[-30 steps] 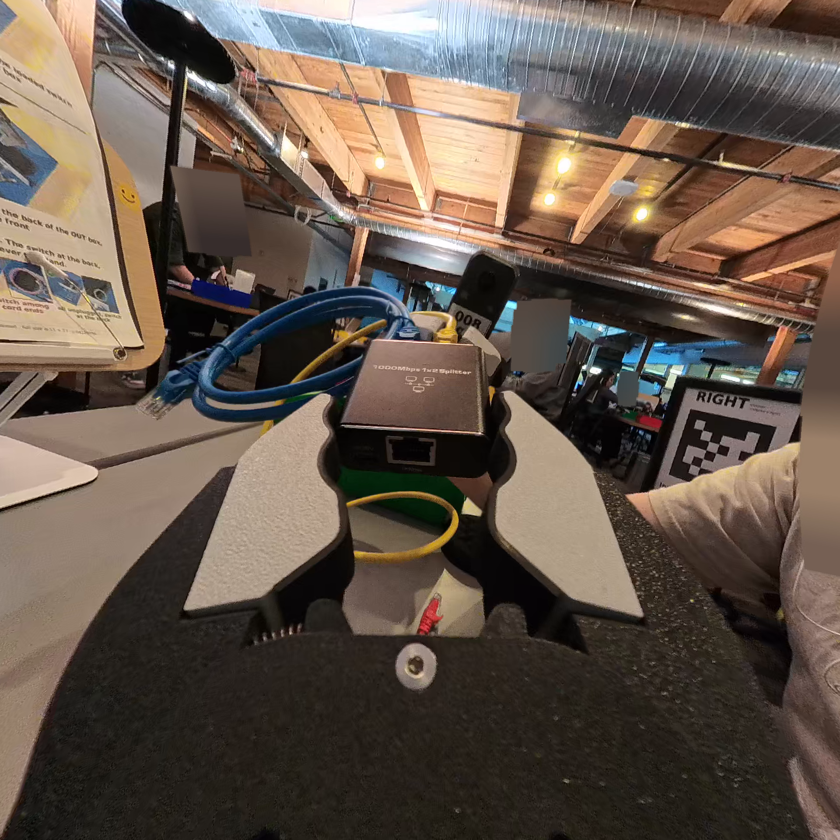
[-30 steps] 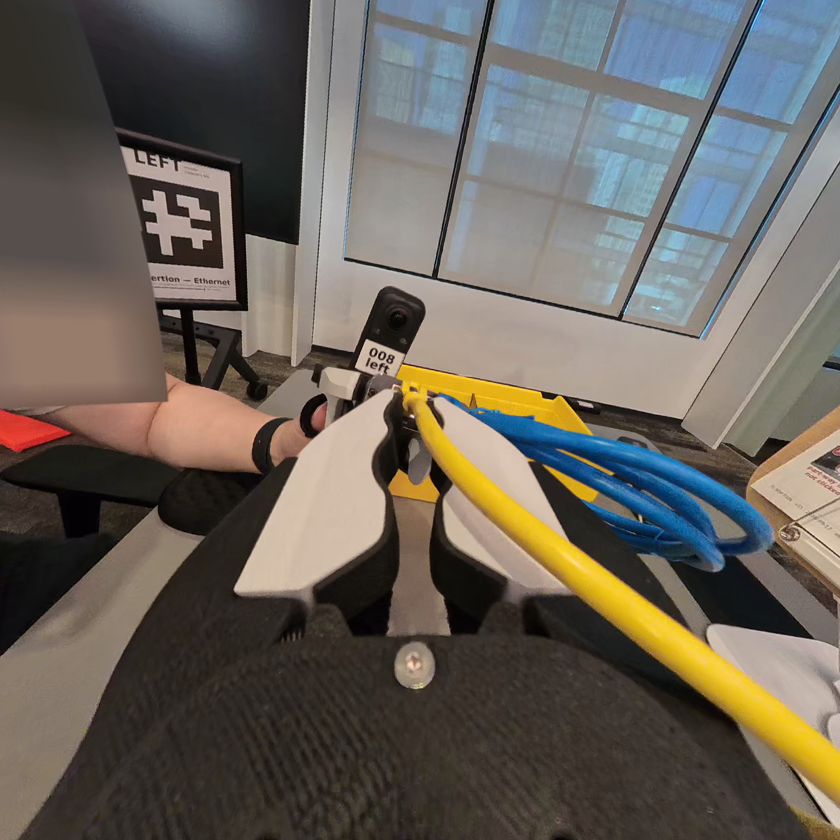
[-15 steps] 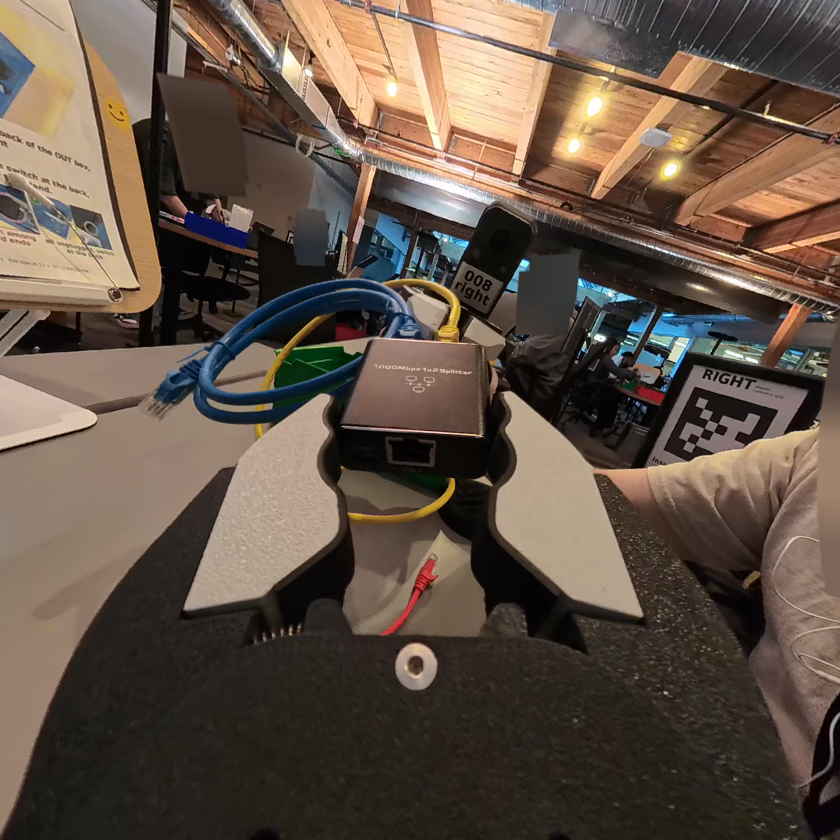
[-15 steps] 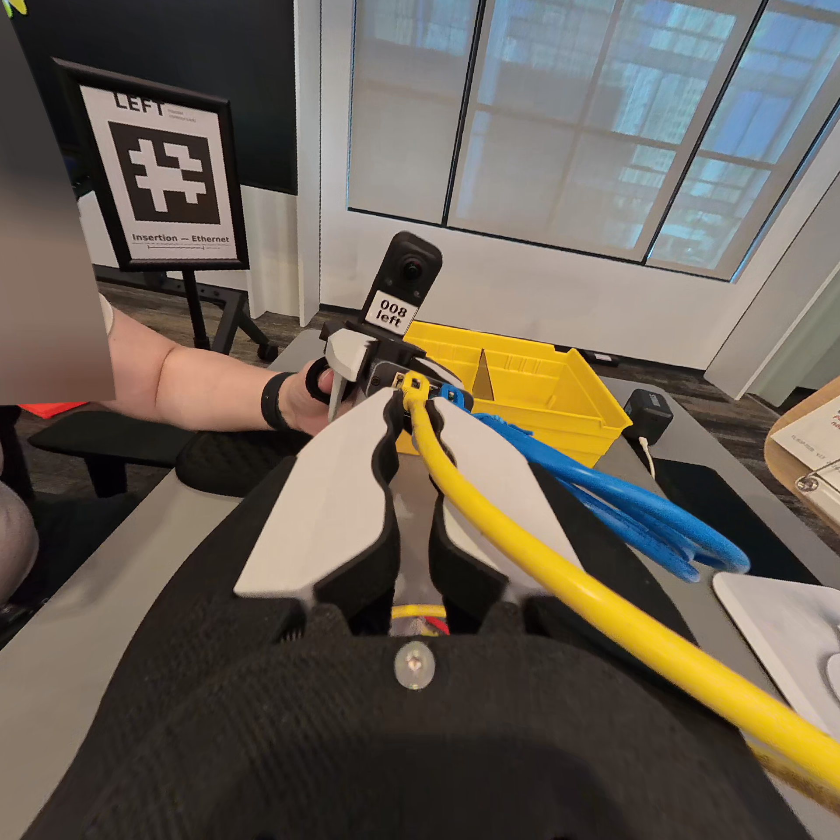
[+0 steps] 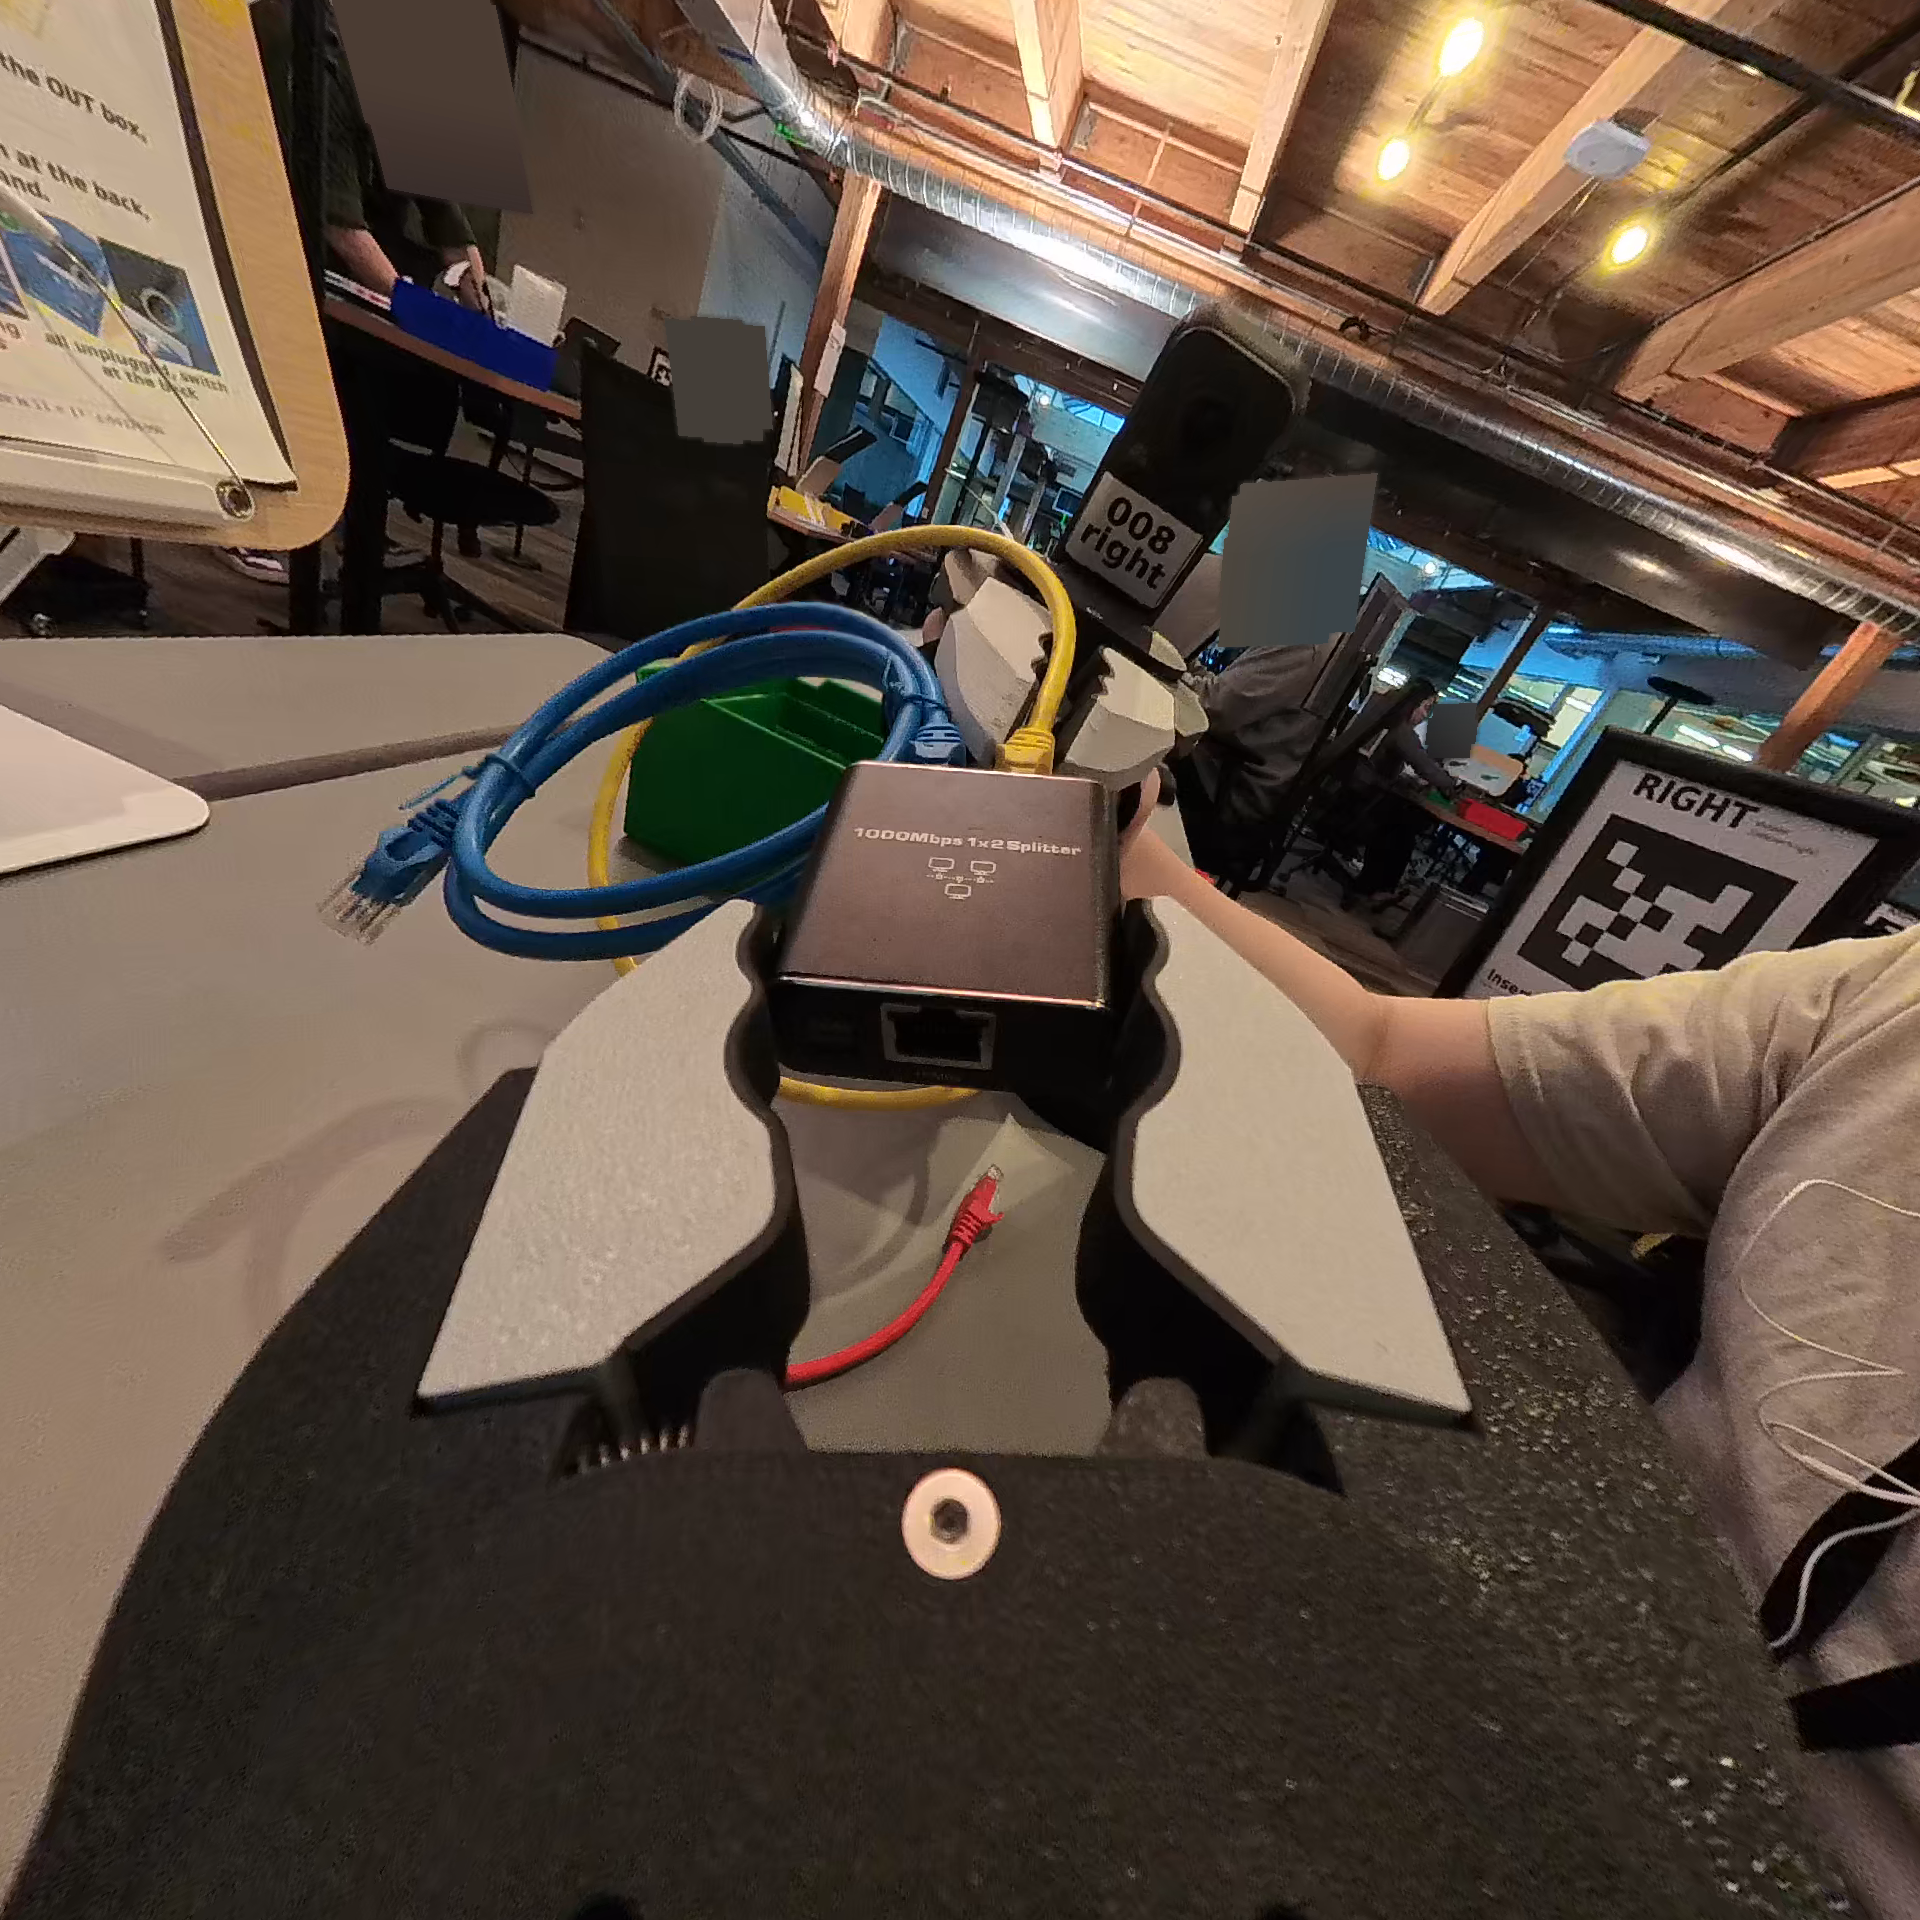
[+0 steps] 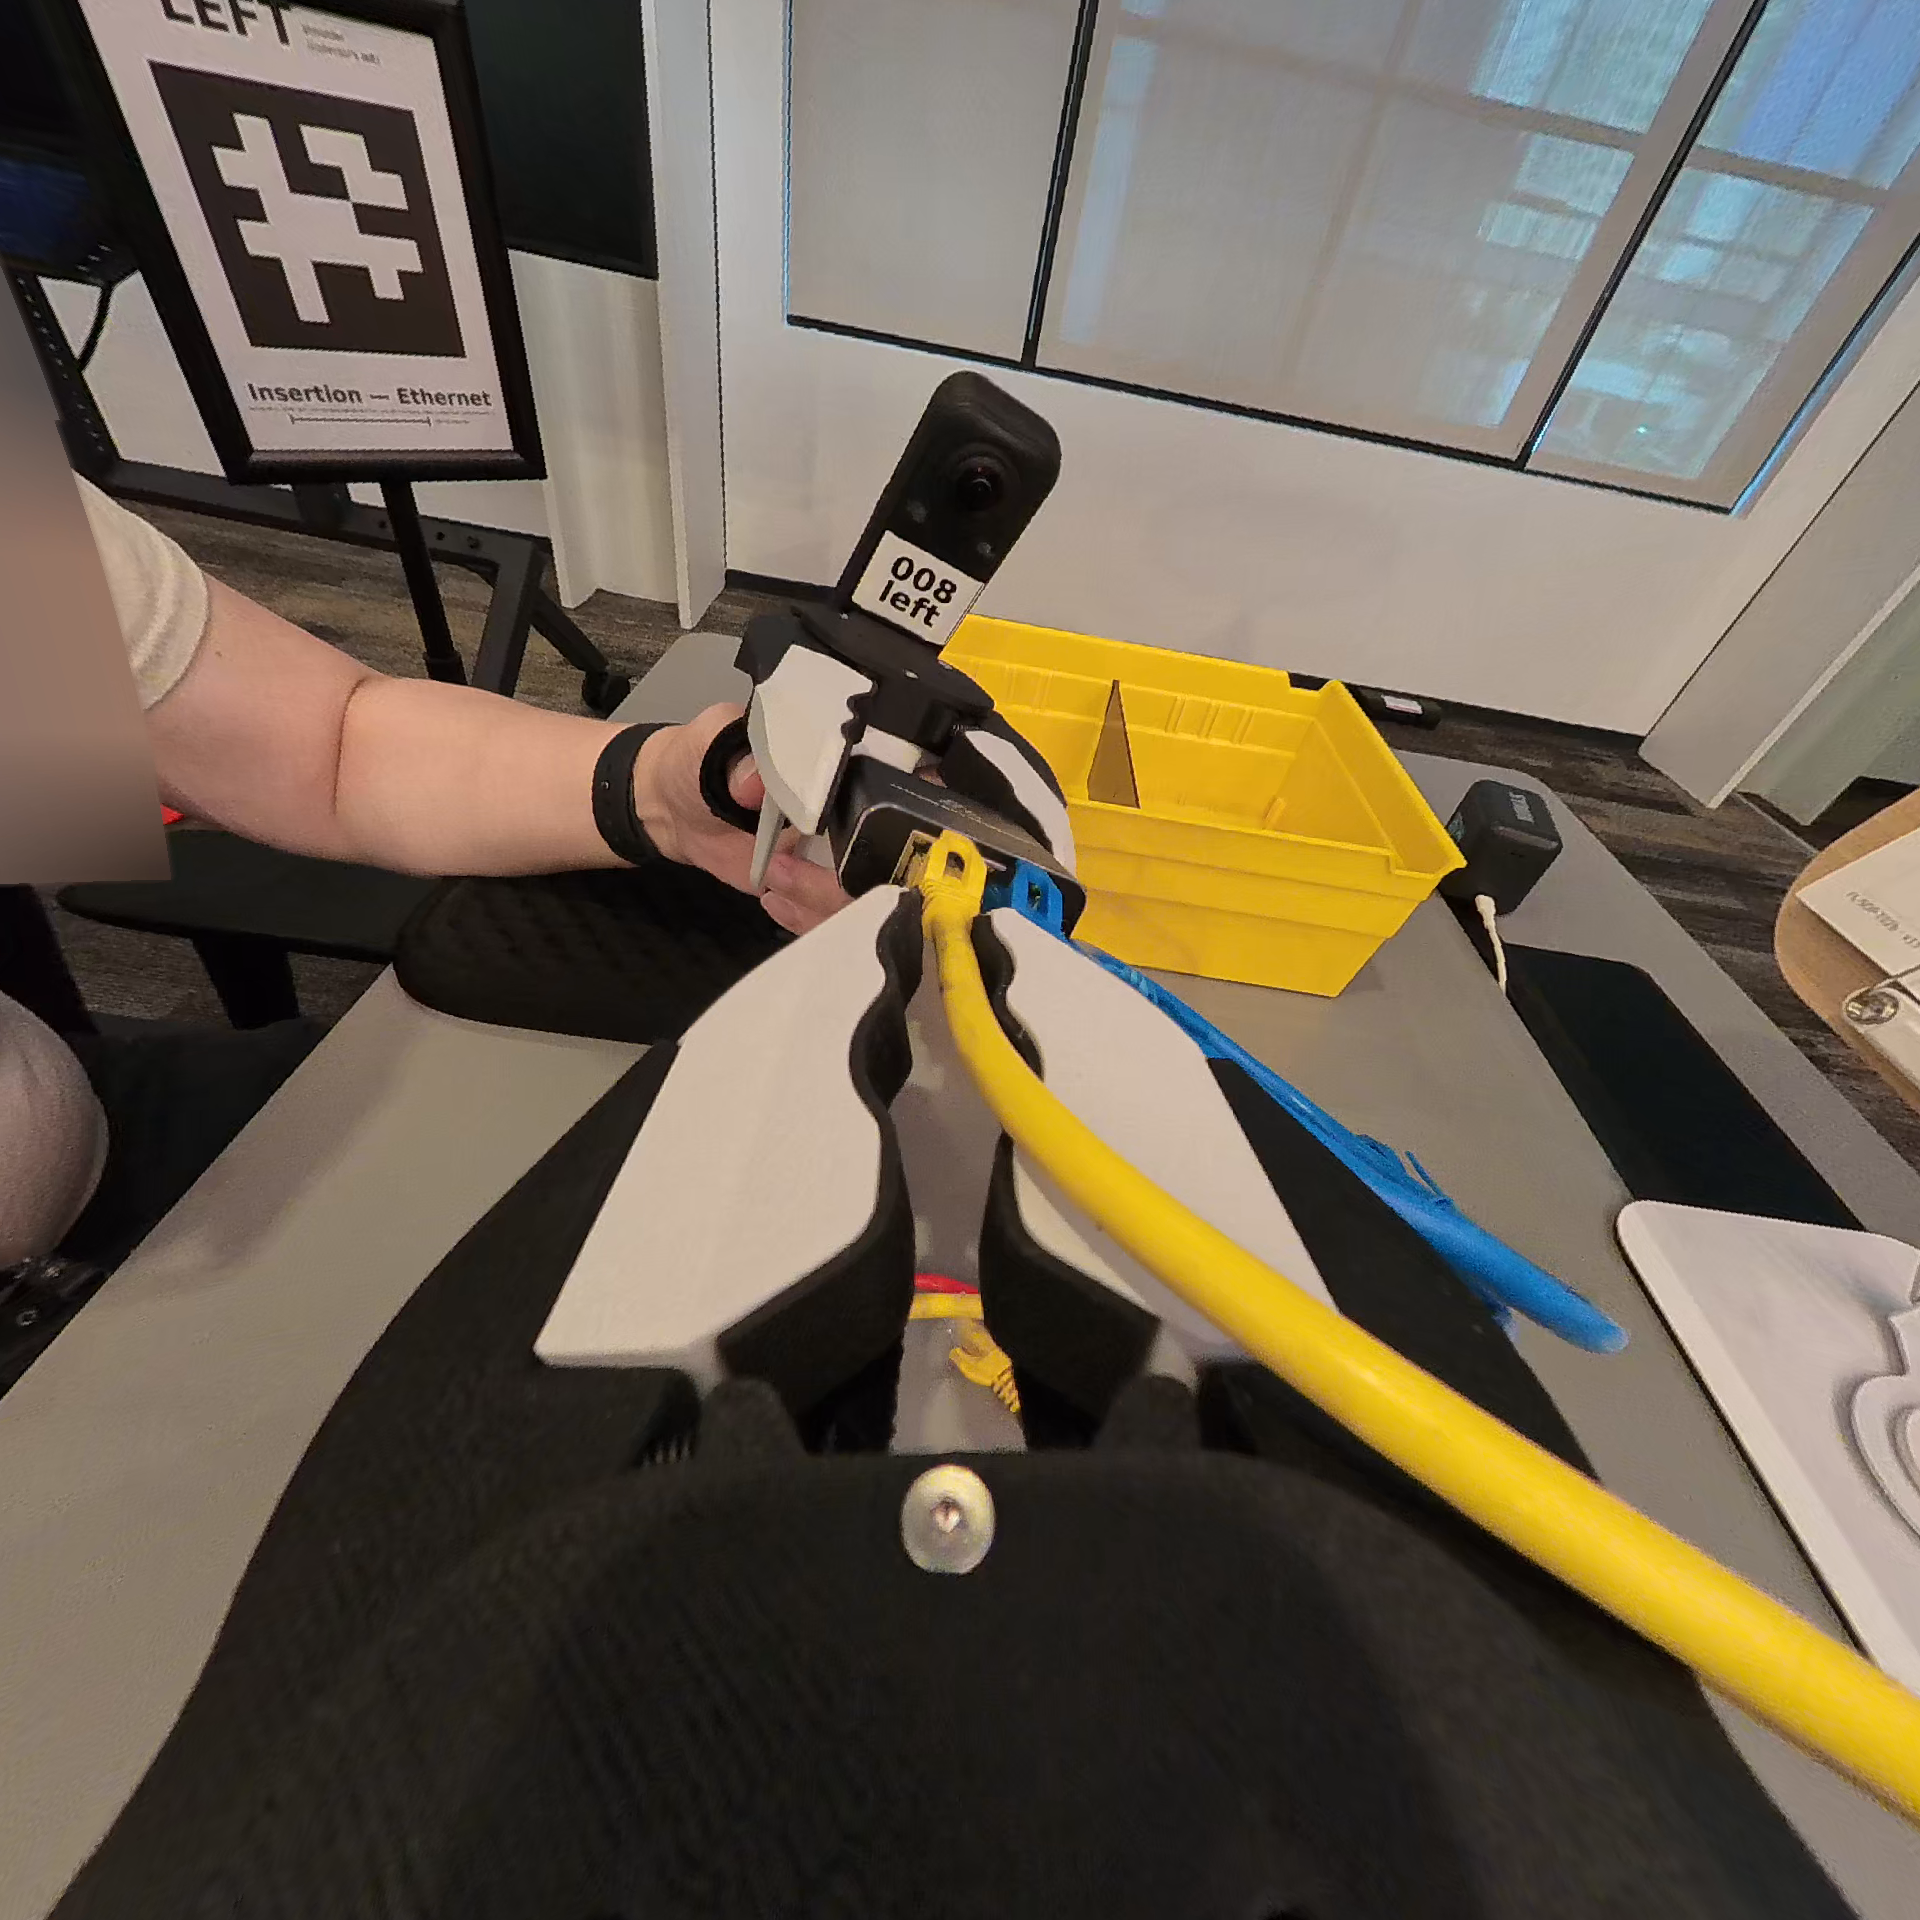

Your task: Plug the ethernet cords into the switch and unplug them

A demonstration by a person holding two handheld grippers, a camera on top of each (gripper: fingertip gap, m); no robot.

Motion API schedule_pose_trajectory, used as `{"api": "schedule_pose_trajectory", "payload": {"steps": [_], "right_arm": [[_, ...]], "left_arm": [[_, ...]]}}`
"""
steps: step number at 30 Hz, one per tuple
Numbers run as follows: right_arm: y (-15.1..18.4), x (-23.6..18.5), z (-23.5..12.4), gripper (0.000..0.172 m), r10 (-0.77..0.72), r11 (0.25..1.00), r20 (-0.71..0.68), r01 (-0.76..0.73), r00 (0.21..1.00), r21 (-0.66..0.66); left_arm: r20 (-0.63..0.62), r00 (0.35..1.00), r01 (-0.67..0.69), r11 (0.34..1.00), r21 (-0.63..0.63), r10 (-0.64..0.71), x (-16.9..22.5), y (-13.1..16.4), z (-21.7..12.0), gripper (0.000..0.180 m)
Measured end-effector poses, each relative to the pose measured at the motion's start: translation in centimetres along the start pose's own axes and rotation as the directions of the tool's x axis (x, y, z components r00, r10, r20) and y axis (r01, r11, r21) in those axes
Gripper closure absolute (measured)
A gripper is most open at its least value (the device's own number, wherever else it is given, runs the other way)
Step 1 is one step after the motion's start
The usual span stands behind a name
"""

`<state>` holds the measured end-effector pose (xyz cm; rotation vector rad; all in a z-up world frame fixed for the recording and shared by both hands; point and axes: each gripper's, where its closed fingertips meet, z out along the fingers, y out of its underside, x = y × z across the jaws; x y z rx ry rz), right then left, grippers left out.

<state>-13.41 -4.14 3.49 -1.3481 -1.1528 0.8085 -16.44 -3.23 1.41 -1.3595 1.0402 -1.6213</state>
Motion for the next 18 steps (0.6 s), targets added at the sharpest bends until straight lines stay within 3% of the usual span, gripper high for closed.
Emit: {"api": "schedule_pose_trajectory", "payload": {"steps": [18], "right_arm": [[-0.08, 0.11, -0.33, 0.161, 0.012, 1.000, 0.007, -0.012, 1.000, 0.005]], "left_arm": [[-0.024, 1.000, 0.003, 1.000, 0.005, -0.003, -0.01, 0.16, 0.46, 0.118]]}}
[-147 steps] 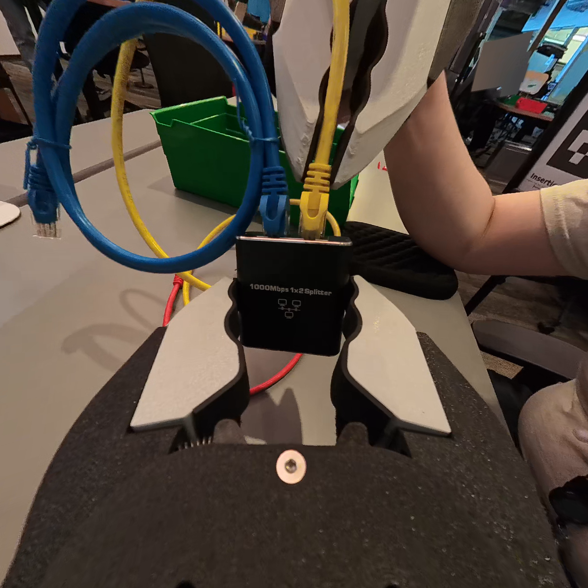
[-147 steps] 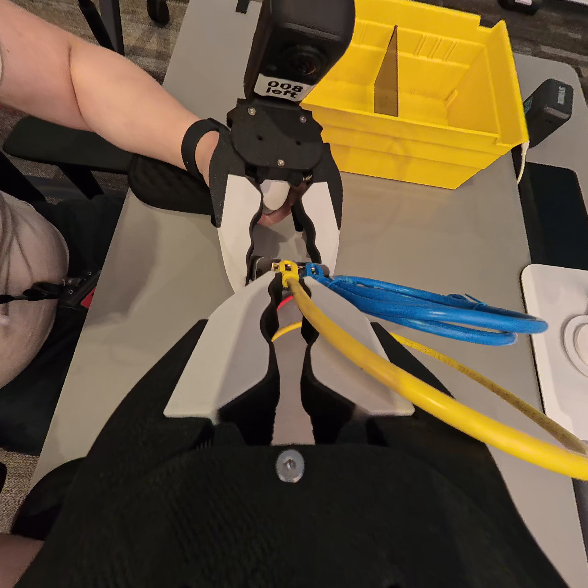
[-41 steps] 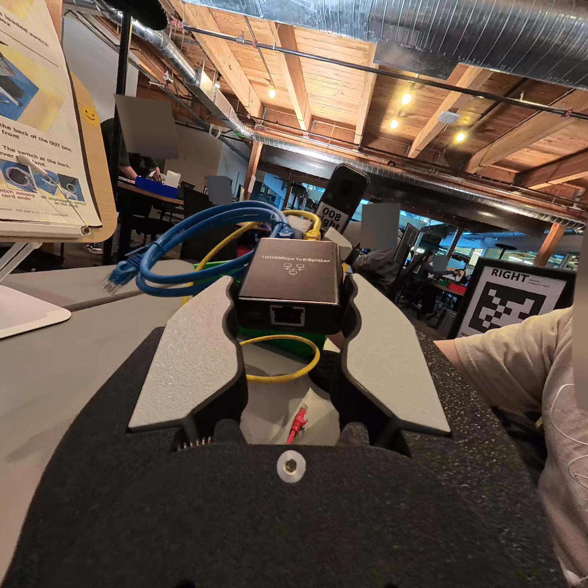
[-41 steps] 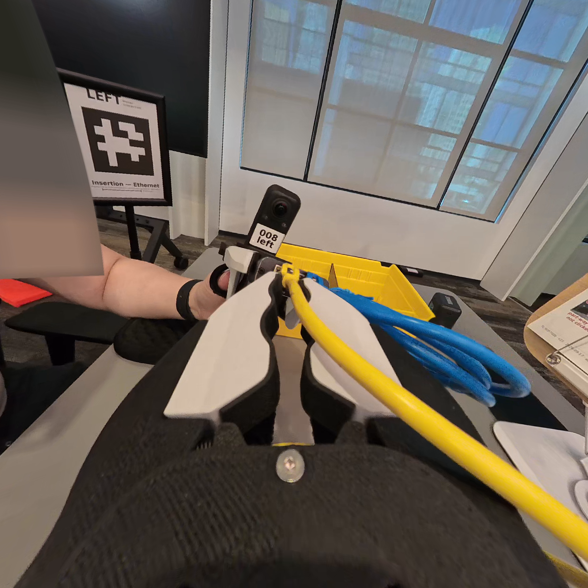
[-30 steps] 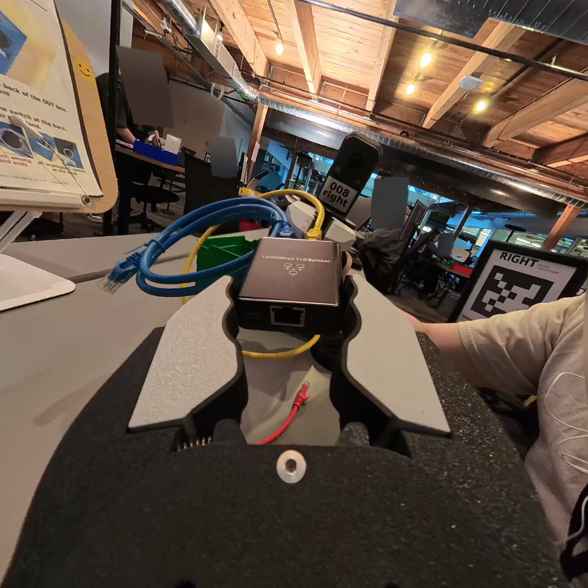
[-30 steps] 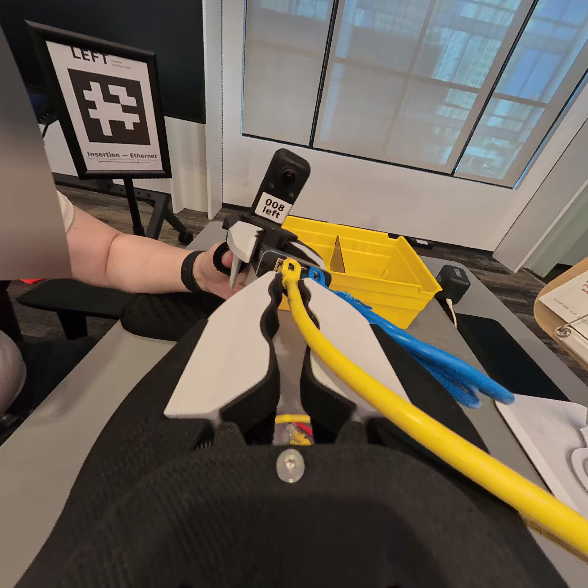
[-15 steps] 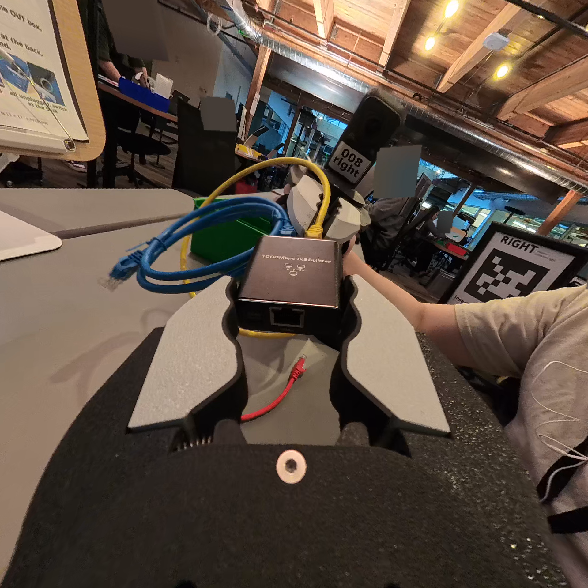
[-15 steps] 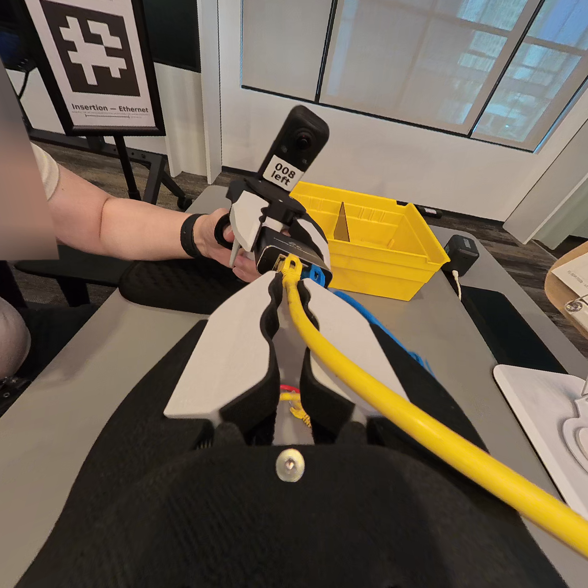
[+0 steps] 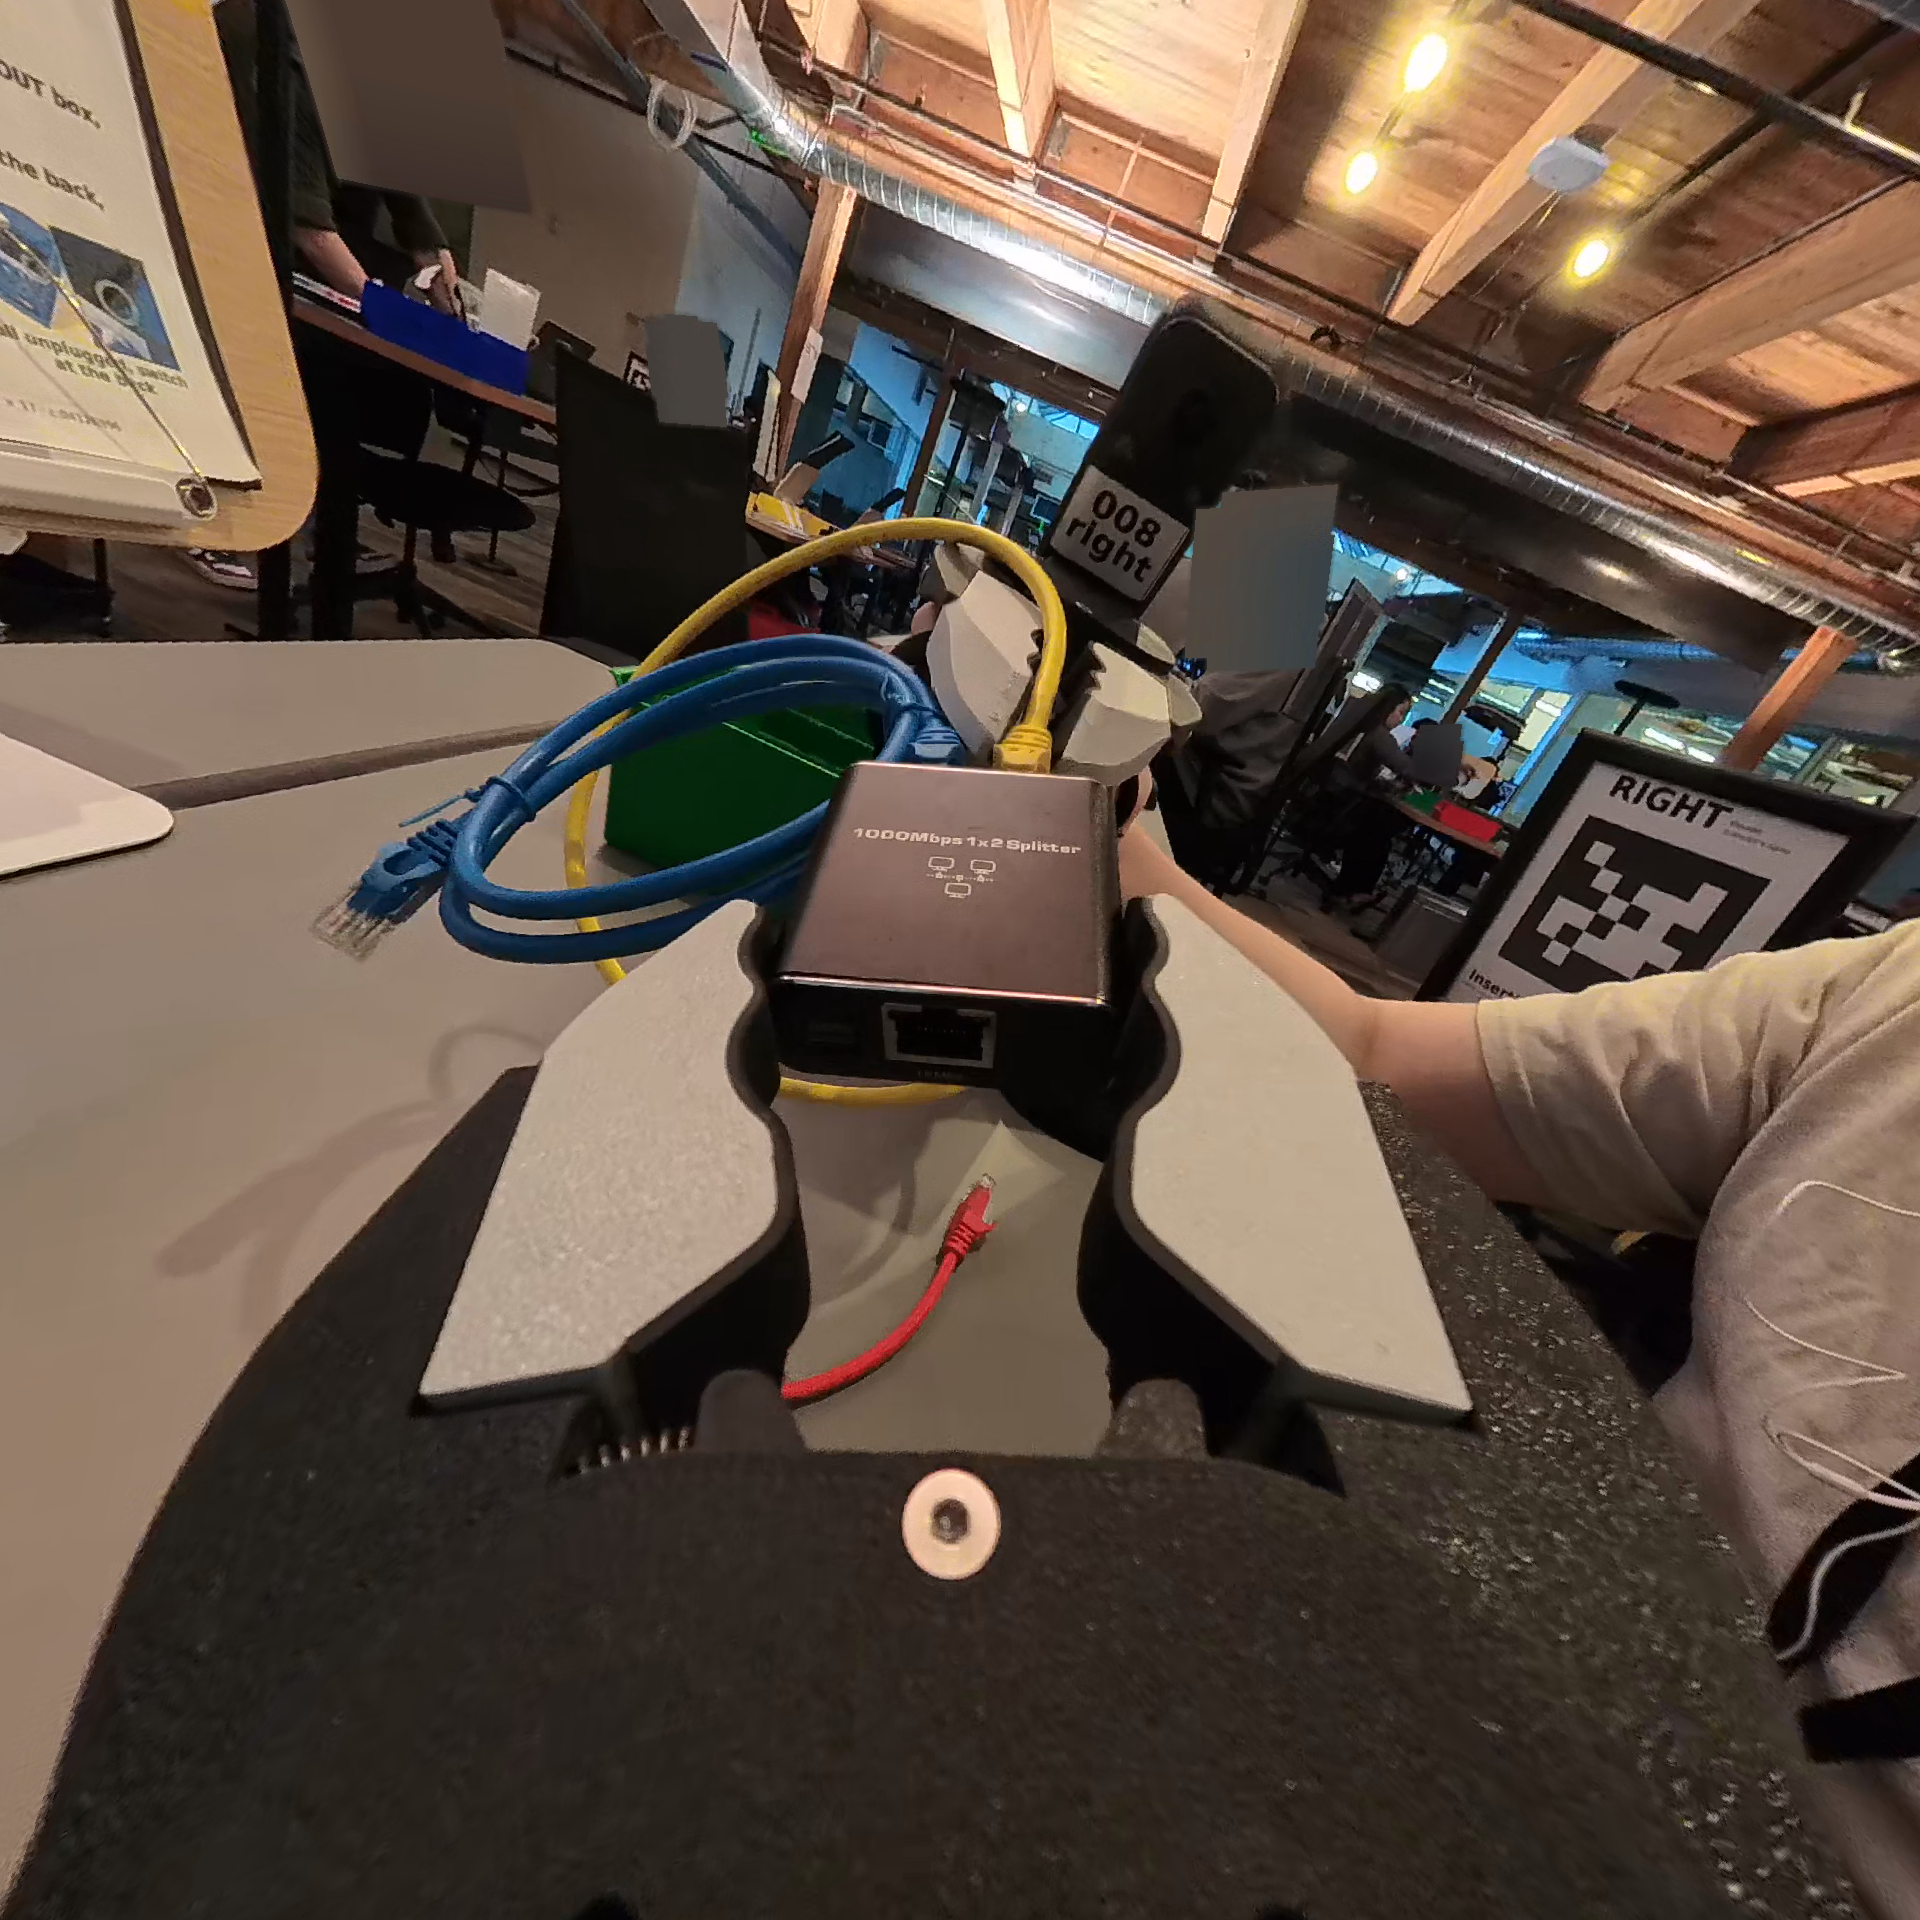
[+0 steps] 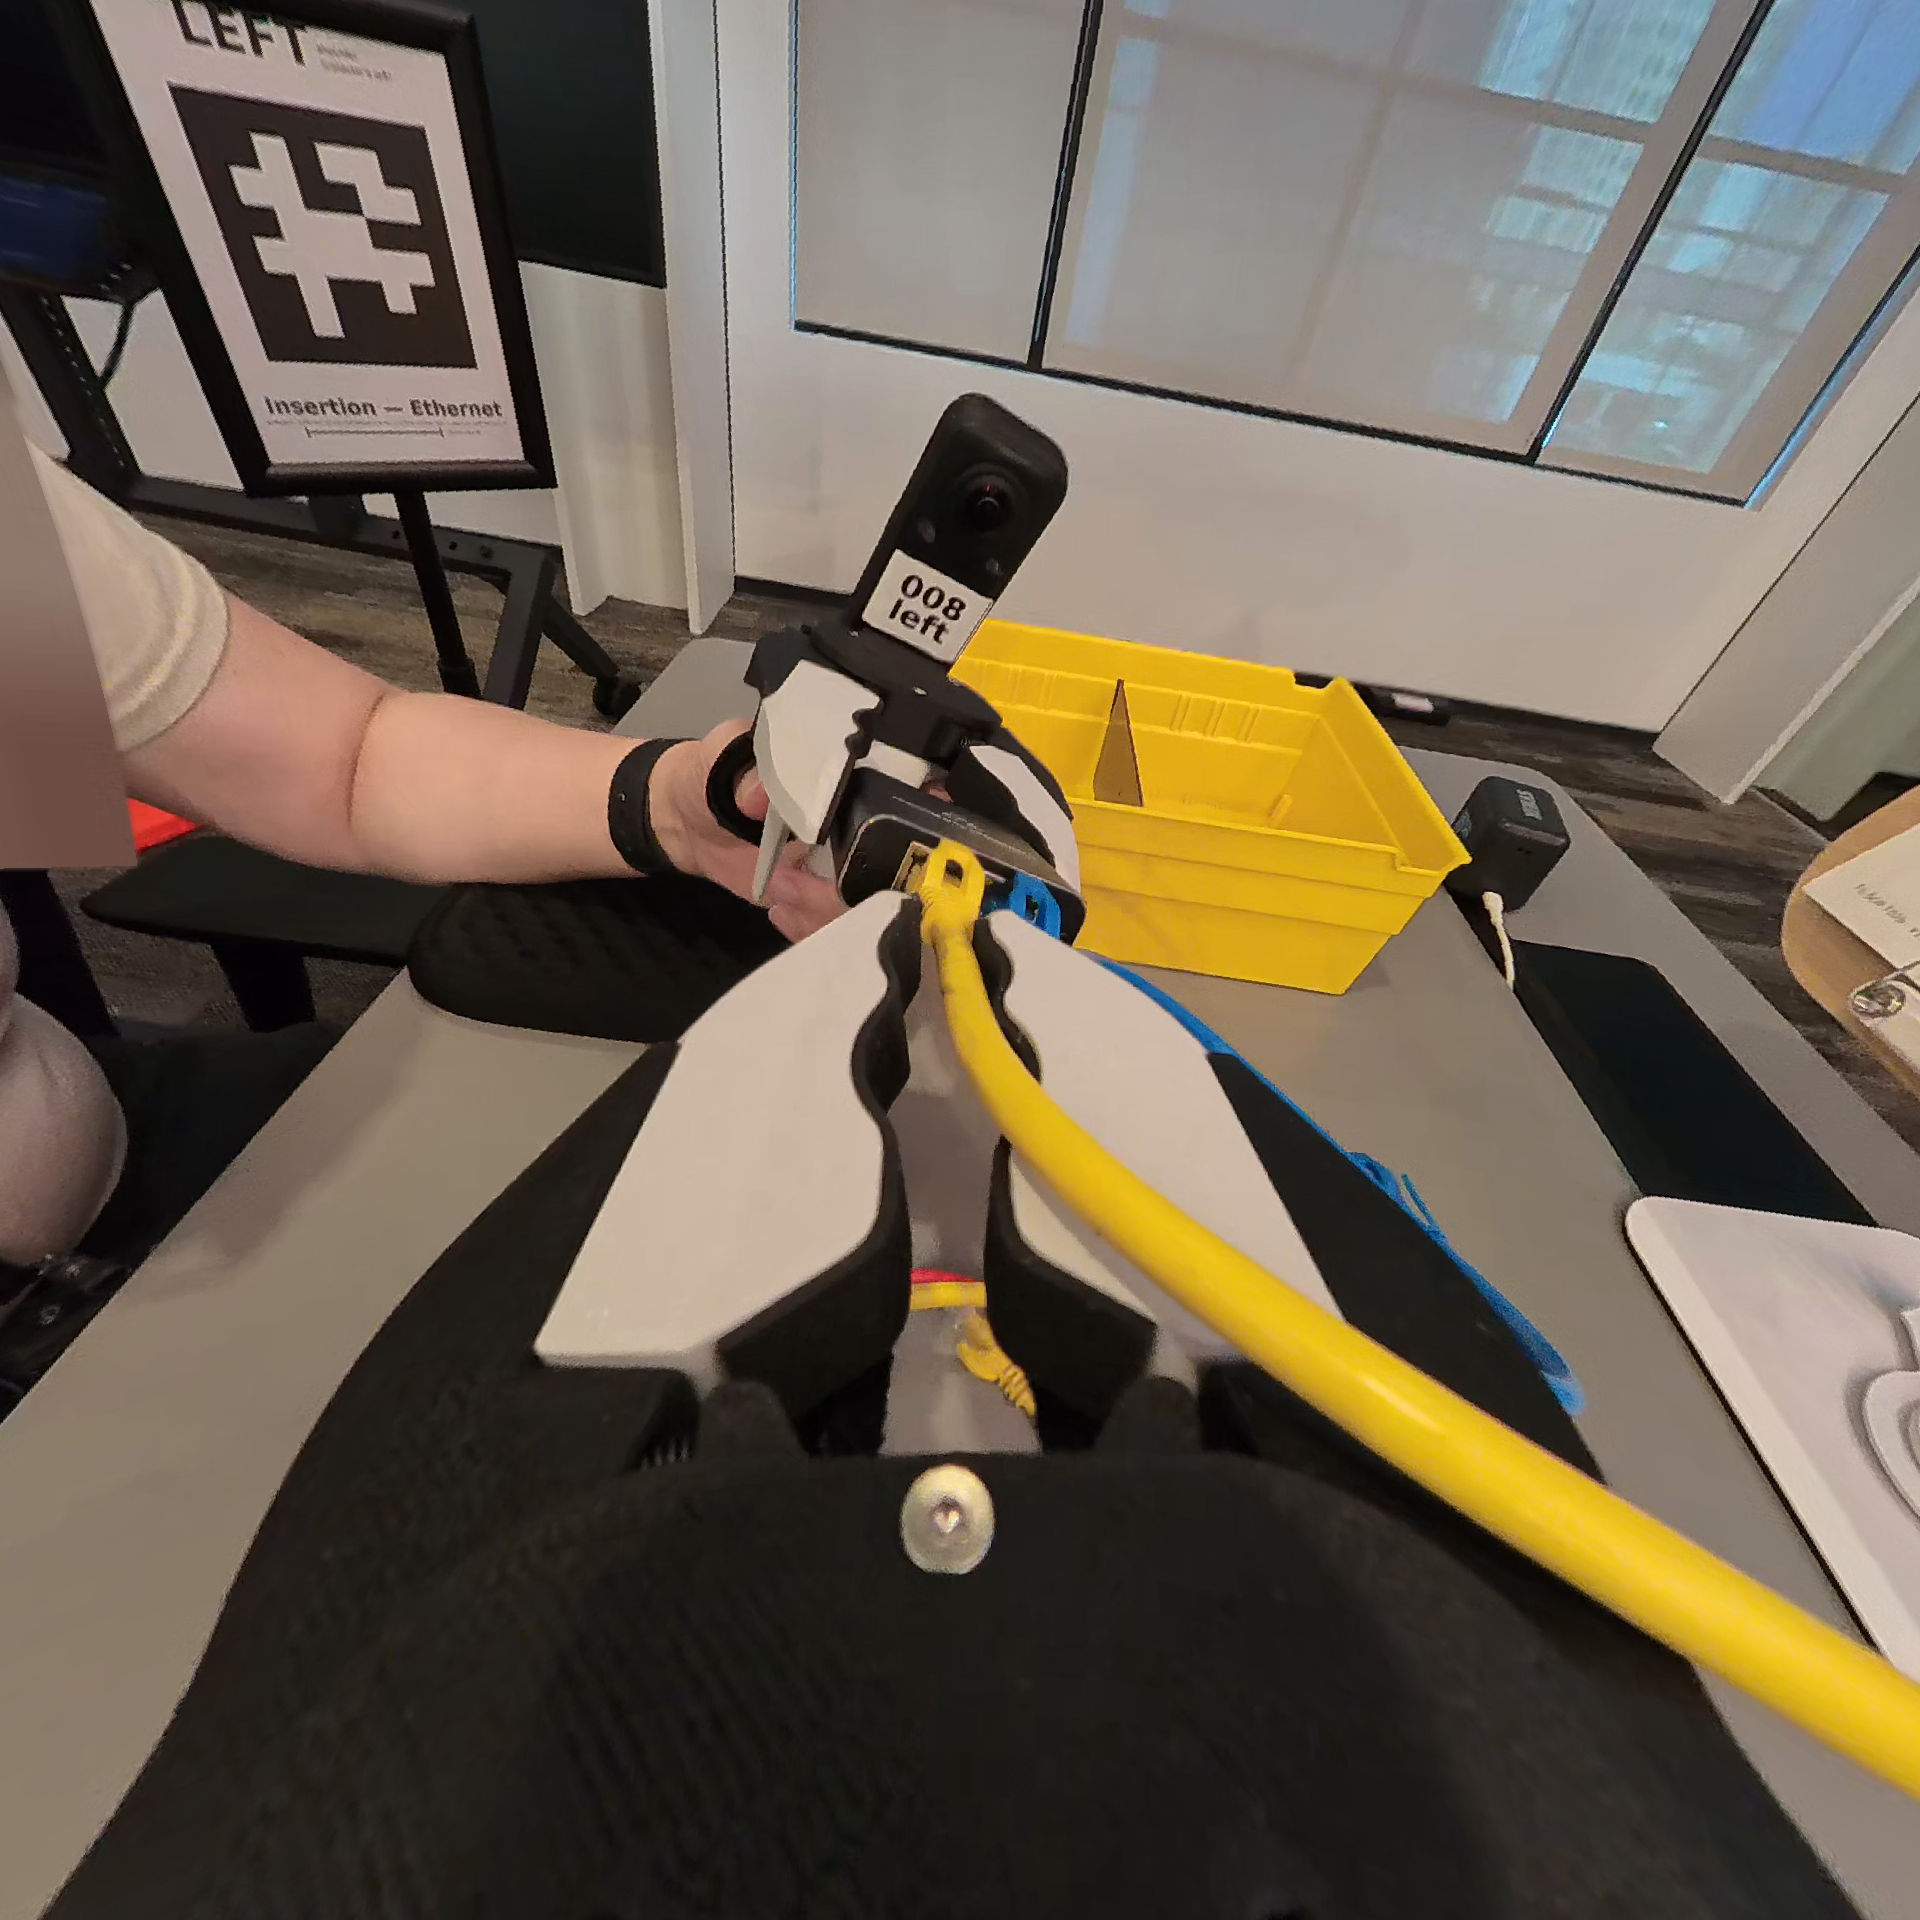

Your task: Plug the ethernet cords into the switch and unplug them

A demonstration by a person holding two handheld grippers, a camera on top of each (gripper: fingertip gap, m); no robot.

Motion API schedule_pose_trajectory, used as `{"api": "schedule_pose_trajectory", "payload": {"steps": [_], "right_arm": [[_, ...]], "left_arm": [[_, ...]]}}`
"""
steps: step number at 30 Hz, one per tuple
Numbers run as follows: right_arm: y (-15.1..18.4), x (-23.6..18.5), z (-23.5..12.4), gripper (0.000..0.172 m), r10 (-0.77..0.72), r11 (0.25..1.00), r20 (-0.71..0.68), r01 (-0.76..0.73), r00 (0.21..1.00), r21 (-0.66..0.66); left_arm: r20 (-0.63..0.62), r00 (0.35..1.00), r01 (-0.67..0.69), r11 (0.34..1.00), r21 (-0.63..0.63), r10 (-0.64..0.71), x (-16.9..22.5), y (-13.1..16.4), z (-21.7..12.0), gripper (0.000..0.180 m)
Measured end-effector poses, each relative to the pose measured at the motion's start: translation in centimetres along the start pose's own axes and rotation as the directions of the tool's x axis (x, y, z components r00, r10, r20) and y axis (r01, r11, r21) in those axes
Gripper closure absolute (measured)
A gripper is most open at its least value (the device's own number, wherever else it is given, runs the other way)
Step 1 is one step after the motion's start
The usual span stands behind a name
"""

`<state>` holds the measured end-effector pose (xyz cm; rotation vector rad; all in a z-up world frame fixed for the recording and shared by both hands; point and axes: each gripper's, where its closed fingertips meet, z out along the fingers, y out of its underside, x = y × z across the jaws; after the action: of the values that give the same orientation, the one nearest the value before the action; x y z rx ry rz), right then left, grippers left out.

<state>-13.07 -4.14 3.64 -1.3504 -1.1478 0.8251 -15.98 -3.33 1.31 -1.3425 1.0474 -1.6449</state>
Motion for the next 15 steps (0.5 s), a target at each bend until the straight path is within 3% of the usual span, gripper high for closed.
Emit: {"api": "schedule_pose_trajectory", "payload": {"steps": [11, 14, 15], "right_arm": [[-0.1, 0.7, 0.1, 0.161, 0.015, 0.998, -0.040, -0.013, 0.999, 0.064], [0.6, 1.6, 0.1, 0.157, 0.194, 0.979, -0.005, -0.194, 0.981, 0.062], [1.3, 1.5, 0.2, 0.146, 0.260, 0.964, 0.030, -0.261, 0.965, 0.039]], "left_arm": [[0.034, 0.999, 0.027, 0.998, 0.050, -0.029, -0.5, -0.2, 0.0, 0.118], [0.025, 0.991, 0.127, 0.986, 0.107, -0.130, -1.5, -0.6, 0.1, 0.118], [0.035, 0.985, 0.166, 0.979, 0.119, -0.171, -2.1, -0.5, 0.0, 0.118]]}}
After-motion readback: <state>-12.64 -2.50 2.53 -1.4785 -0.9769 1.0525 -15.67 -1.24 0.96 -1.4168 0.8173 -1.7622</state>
